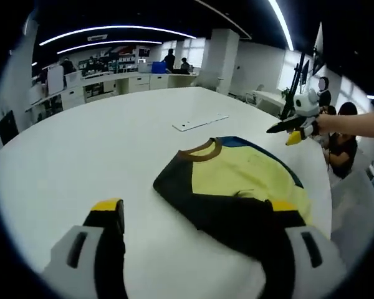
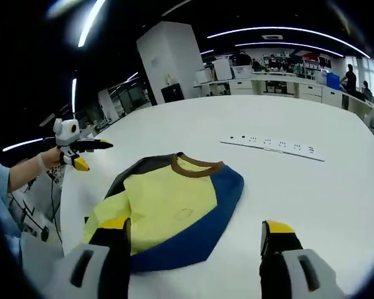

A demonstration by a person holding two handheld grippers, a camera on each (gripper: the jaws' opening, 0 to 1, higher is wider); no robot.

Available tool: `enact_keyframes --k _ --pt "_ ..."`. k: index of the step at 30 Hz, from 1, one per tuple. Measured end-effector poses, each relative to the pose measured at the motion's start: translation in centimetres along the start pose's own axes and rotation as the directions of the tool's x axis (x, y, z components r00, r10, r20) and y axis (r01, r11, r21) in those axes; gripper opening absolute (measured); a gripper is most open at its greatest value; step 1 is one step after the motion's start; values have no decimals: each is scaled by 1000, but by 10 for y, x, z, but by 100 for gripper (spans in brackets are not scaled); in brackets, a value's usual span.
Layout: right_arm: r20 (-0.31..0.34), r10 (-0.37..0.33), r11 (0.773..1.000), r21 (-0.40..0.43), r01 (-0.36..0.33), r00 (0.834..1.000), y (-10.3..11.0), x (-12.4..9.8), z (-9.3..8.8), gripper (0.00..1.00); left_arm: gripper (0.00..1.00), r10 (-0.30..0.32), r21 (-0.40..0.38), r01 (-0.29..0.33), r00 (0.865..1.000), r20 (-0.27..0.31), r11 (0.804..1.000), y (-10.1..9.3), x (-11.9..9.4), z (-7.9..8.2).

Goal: Fold the garment on the visible template until the final outline fits inside the template.

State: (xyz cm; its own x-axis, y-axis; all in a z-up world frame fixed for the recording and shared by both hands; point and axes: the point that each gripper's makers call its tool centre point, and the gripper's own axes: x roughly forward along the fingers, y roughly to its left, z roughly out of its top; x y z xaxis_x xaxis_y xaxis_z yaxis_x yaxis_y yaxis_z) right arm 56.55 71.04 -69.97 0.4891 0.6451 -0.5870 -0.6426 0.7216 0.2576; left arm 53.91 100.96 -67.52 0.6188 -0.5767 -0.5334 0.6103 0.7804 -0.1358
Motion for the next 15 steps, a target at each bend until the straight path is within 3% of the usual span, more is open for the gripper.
enact_keyframes --k 15 --pt "-2 15 999 41 -15 1000 31 -28 -36 79 86 3 11 -3 999 36 1000 -38 -41 -13"
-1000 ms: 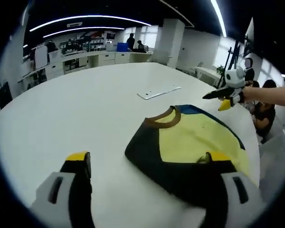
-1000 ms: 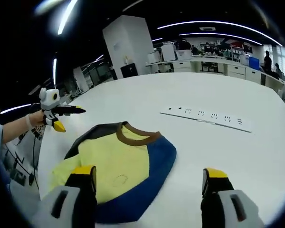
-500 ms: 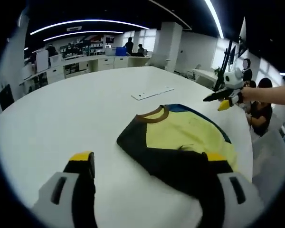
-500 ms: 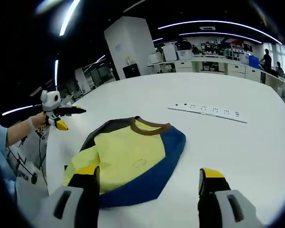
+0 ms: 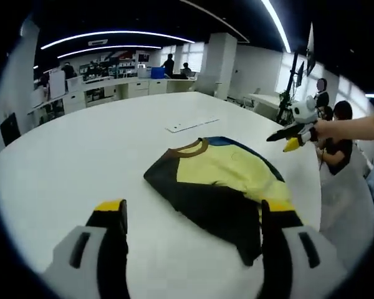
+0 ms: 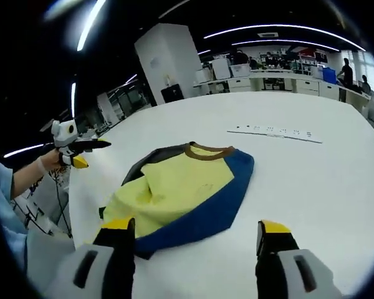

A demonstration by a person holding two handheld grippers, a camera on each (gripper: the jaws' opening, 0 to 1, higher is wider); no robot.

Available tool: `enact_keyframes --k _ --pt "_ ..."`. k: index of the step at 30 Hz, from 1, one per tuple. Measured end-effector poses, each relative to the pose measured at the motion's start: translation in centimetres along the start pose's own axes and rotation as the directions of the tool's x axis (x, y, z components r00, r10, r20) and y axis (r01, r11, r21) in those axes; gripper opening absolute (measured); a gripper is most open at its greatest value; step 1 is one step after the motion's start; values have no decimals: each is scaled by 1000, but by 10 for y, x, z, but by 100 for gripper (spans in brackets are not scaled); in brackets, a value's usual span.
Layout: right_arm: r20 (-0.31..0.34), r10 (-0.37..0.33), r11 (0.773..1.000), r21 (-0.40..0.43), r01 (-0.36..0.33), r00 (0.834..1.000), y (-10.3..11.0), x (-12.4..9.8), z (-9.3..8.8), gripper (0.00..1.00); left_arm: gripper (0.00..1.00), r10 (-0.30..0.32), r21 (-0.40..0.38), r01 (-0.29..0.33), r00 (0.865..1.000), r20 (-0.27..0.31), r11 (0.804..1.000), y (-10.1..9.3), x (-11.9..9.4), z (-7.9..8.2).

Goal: Fold the garment on the visible template until the final outline fits inside the template.

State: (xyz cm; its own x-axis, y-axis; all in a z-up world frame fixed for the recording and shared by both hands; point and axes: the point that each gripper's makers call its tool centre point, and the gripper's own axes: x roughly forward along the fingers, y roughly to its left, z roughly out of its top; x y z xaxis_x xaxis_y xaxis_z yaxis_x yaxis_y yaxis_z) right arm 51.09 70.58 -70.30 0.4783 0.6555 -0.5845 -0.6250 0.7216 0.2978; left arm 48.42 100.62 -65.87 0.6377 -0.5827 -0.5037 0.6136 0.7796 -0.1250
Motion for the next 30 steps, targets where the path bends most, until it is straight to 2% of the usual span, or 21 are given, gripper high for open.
enact_keyframes --k 11,18,24,25,27,30 --pt "-18 23 1000 19 -23 1000 22 -8 -27 75 84 15 -6 -15 1000 21 1000 -21 -23 -15" --pt "-20 48 997 57 -47 999 32 -3 -32 70 82 29 -25 -28 999 20 999 -27 -33 -29" --pt "4 91 982 164 -91 996 50 7 -35 54 81 48 -45 -46 998 38 998 -27 -38 -28" --pt "-7 116 978 175 -113 993 58 11 -39 53 81 49 -49 -47 998 41 998 -27 -38 -27" --pt "-13 116 977 180 -112 993 61 16 -43 47 80 49 -52 -46 998 44 998 -28 -39 -27" --pt "-13 156 957 251 -148 988 75 24 -50 40 80 50 -60 -47 998 46 997 -30 -39 -28"
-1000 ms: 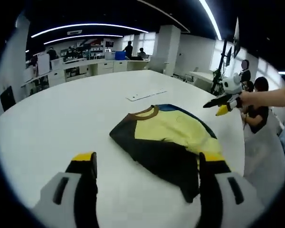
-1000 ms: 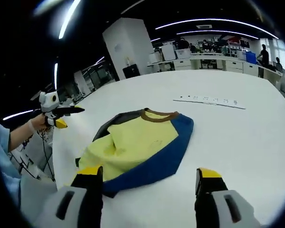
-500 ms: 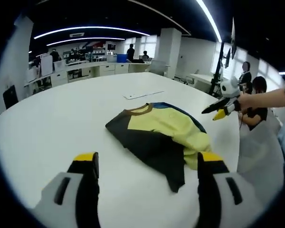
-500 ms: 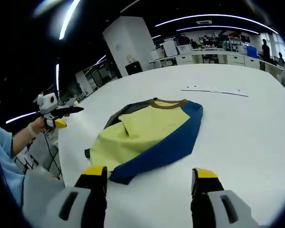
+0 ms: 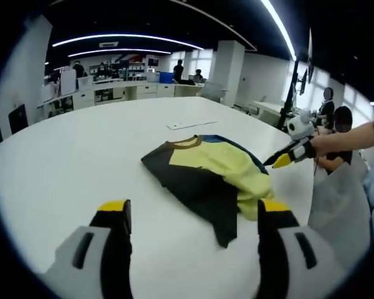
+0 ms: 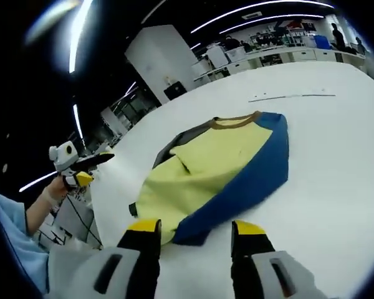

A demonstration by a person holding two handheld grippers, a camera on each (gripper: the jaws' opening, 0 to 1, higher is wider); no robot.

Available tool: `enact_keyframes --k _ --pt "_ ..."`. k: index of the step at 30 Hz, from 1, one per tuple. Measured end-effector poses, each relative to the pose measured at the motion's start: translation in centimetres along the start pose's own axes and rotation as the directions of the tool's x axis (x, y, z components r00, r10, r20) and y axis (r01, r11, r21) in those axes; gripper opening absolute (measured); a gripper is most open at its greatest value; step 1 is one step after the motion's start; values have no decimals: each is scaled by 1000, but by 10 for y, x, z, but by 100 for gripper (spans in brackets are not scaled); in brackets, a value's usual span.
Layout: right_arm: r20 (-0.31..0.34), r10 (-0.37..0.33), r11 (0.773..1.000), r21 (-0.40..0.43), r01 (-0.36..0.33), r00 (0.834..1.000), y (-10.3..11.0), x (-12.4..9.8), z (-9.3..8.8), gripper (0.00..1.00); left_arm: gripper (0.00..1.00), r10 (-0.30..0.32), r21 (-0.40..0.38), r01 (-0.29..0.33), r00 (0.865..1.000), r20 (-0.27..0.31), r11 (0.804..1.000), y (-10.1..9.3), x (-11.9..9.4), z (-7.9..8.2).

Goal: Fold the garment on the visible template until the final outline fits inside the template.

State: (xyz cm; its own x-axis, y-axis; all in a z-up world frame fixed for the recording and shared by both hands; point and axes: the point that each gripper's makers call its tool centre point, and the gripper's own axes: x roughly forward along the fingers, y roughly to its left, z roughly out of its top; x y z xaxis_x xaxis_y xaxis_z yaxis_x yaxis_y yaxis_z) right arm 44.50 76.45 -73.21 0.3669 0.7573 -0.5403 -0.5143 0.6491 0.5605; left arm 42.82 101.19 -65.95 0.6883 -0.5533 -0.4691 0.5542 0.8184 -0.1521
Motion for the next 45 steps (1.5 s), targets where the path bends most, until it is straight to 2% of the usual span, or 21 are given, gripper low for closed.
enact_keyframes --k 9,15,18,20,24,29,31,35,45 --pt "-28 1 1000 19 -1 1000 -2 5 -12 34 80 -4 8 4 1000 -13 1000 -3 -5 -7" --pt "-28 18 998 64 -16 999 -1 9 -14 22 78 -9 -1 8 1000 -21 1000 -2 -8 -12" --pt "-35 27 998 60 -24 999 1 12 -15 11 78 -9 -8 9 1000 -26 1000 -1 -10 -16" --pt "-36 36 998 56 -34 999 3 13 -14 0 77 -9 -15 8 1000 -28 1000 0 -11 -18" --pt "-10 49 997 57 -48 999 10 10 0 0 76 -7 -25 6 1000 -29 1000 -1 -12 -22" --pt "37 88 994 57 -90 995 28 10 31 0 76 -8 -38 7 1000 -29 999 -2 -13 -26" --pt "40 102 994 32 -103 994 34 14 44 0 75 -9 -41 8 1000 -29 999 -2 -13 -27" --pt "22 114 993 -8 -114 993 45 28 59 0 75 -10 -52 9 1000 -26 999 -3 -13 -27" --pt "-39 117 986 -118 -121 992 60 69 82 0 74 6 -80 -8 1000 -22 997 1 -20 -33"
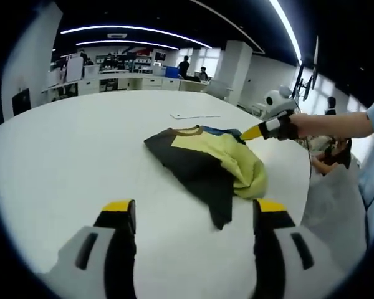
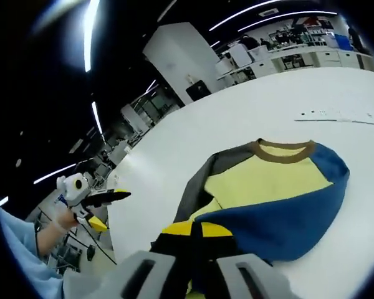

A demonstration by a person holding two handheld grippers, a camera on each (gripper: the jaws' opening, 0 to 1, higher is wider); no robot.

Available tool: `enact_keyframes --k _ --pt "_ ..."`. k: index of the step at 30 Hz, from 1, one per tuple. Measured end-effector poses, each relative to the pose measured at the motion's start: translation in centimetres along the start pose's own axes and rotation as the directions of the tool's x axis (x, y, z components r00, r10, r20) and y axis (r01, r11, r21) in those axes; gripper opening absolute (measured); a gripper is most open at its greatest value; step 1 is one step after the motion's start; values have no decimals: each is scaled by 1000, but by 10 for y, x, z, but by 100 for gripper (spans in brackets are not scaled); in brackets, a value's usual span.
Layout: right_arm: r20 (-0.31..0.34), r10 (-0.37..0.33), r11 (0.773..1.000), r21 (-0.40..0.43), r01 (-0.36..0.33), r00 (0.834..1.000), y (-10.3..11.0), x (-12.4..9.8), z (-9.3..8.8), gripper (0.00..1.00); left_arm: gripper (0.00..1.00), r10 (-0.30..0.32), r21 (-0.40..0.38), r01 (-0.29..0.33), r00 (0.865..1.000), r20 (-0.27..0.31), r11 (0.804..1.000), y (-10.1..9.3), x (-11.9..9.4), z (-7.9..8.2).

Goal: Fold the garment on the visible template until the final outline fits inside the template.

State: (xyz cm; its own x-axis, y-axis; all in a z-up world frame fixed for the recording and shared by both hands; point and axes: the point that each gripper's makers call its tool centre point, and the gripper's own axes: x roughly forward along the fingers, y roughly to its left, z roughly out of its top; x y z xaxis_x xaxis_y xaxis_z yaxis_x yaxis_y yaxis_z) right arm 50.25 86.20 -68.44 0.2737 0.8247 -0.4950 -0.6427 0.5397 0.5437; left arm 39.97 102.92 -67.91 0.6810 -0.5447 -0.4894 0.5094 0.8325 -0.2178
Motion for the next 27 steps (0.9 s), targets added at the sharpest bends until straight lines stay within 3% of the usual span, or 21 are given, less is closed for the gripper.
enact_keyframes --k 12,27 --pt "-56 -15 1000 -11 14 998 -8 38 -5 0 73 6 -24 -6 1000 -6 1000 1 -2 -6" --pt "-99 -66 997 -40 62 993 -18 62 -25 0 72 -18 -37 17 1000 -6 999 -5 7 -9"
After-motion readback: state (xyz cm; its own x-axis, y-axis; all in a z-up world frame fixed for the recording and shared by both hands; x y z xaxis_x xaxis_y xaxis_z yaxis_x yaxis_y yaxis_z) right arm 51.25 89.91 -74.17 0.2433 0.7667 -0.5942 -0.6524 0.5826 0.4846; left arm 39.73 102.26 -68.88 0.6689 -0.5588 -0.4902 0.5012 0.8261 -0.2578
